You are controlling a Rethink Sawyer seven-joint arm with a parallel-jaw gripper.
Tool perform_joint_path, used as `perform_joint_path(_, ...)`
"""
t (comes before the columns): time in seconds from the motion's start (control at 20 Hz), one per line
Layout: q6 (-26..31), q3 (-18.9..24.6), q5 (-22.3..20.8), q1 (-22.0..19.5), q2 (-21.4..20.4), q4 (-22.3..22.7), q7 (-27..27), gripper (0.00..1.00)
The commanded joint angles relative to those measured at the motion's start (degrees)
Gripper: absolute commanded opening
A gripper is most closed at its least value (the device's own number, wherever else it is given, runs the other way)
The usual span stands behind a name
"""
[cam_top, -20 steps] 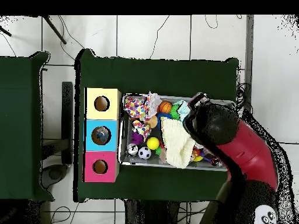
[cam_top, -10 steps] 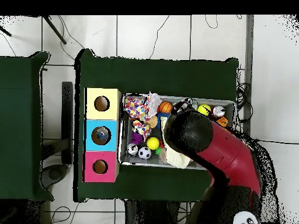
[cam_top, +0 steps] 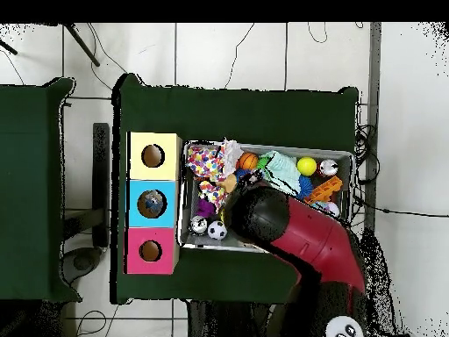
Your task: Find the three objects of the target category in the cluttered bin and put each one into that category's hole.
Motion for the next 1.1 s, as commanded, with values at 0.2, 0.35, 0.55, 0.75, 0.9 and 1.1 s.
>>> perform_joint_path(0.2, 0.61, 9.52, -3.94, 3.83, -0.23, 9.49, 1.51, 0.00)
perform_joint_path(0.35, 0.31, 9.81, -3.81, 5.09, -0.16, 9.94, 3.07, 0.00)
perform_joint_path(0.55, 1.14, 9.65, -3.53, 6.84, -0.36, 9.55, 4.61, 0.00)
perform_joint_path(0.75, 1.93, 9.06, -3.74, 7.34, -0.35, 8.05, 4.70, 0.00)
perform_joint_path(0.9, 3.95, 8.29, -4.04, 7.74, -0.22, 6.19, 4.56, 0.00)
perform_joint_path(1.1, 4.87, 8.01, -3.76, 9.35, 0.34, 4.69, 5.73, 0.00)
